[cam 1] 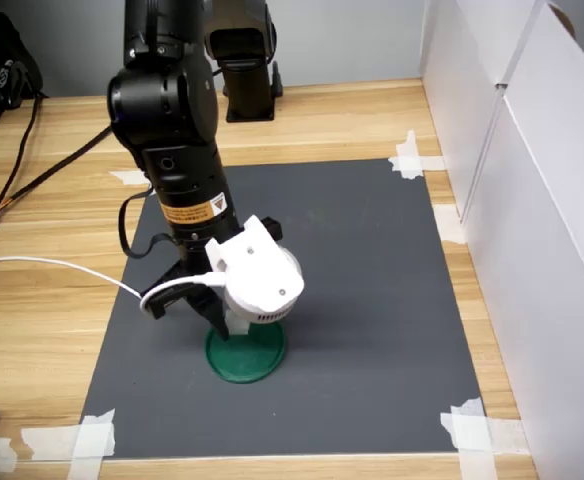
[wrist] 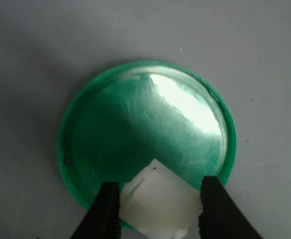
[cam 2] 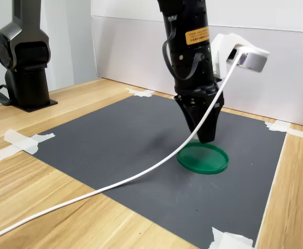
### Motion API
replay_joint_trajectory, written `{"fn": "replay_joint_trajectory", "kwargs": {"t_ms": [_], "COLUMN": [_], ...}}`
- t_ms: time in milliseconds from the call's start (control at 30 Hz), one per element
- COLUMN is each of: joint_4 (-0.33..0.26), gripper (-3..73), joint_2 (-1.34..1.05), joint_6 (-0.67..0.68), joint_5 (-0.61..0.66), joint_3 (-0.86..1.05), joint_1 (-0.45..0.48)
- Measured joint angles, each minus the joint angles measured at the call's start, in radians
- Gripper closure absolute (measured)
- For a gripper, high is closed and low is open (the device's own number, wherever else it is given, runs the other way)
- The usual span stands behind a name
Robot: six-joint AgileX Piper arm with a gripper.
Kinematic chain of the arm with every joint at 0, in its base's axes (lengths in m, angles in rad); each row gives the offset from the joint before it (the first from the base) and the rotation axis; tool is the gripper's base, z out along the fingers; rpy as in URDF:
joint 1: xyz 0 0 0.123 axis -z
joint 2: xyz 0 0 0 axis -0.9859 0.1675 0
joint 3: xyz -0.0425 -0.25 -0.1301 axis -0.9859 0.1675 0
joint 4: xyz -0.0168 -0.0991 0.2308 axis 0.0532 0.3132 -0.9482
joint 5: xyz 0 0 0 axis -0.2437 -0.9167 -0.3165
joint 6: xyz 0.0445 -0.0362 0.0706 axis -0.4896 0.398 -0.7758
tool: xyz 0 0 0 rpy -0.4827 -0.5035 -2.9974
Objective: Grasp a white terminal and put it in the green lid.
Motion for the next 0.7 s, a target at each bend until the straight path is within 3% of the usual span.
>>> {"fn": "replay_joint_trajectory", "kwargs": {"t_ms": [533, 700], "joint_4": [0.003, 0.029], "gripper": [31.0, 31.0], "joint_2": [0.001, 0.001], "joint_6": [-0.007, -0.029], "joint_5": [-0.014, -0.012], "joint_3": [0.0, 0.0], "joint_1": [0.0, 0.0]}}
